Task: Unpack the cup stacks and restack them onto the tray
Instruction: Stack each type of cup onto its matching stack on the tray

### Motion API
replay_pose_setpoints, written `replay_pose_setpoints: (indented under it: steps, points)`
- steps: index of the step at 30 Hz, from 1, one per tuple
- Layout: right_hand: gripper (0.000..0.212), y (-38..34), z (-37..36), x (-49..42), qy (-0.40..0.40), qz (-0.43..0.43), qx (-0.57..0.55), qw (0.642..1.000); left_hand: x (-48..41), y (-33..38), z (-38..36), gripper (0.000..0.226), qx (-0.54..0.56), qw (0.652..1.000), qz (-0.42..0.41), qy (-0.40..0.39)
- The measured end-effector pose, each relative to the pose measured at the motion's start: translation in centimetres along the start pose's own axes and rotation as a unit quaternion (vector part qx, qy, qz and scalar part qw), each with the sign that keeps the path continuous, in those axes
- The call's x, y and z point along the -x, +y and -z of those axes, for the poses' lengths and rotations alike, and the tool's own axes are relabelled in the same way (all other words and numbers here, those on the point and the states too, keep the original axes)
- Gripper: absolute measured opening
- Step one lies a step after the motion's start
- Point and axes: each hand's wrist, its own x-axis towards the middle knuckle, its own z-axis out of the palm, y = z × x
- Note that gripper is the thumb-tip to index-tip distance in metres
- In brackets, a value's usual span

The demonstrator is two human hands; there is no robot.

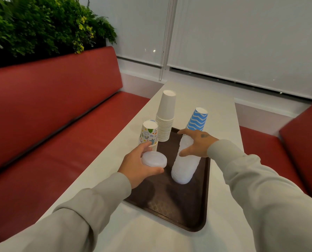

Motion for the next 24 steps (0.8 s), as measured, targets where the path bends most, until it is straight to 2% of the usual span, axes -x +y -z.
replay_pose_setpoints:
  steps: [5,24]
  points:
    - [0.064,0.09,0.11,-0.47,-0.007,-0.001,0.042,0.999,0.03,-0.02,0.03,0.092,0.003,1.000,0.000,-0.004]
    - [0.060,-0.09,0.53,-0.28,-0.040,-0.019,0.047,0.998,0.11,-0.06,-0.01,0.090,0.003,1.000,-0.002,-0.005]
